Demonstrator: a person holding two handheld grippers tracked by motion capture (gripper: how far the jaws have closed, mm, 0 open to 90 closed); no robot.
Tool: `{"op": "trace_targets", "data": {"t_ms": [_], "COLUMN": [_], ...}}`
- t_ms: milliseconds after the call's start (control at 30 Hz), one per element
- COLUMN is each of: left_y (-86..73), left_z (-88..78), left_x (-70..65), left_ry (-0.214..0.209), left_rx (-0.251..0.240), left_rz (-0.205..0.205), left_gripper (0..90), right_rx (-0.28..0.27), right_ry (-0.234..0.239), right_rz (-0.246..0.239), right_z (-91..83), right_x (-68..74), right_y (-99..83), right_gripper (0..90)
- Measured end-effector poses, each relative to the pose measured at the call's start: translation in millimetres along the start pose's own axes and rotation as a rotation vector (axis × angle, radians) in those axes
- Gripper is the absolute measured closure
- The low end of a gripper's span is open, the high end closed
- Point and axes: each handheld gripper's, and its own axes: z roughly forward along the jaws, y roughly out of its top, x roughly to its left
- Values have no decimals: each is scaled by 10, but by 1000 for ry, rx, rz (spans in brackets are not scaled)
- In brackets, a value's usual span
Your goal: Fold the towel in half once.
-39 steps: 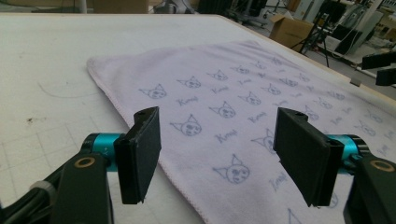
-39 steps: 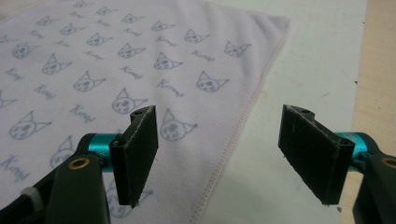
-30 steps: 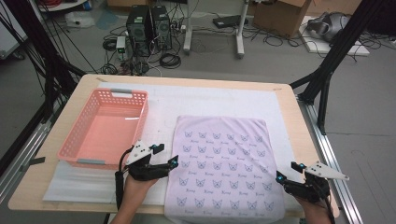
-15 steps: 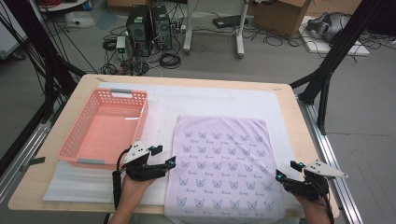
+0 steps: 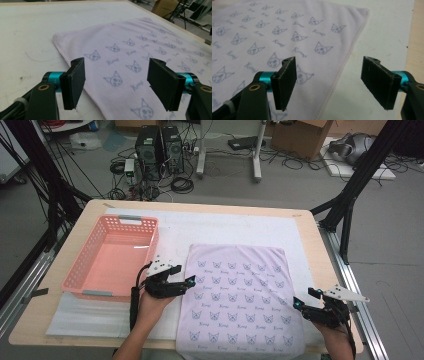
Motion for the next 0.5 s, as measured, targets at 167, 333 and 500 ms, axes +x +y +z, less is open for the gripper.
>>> {"op": "trace_targets", "data": {"t_ms": [167,333,500], "left_y": [98,159,208], "left_z": [206,415,610], "left_x": [109,240,322], "left_ry": [32,91,127], "left_rx": [40,96,141], "left_rz": [-22,-38,-51], "left_gripper": [369,387,383], "right_rx": [24,50,101], "right_ry": [5,-15,-45], "right_rz": [5,29,46], "right_z": [157,404,632], "right_x": [-59,-188,-351], "right_y": [137,287,437], "right_gripper": [307,343,373]}}
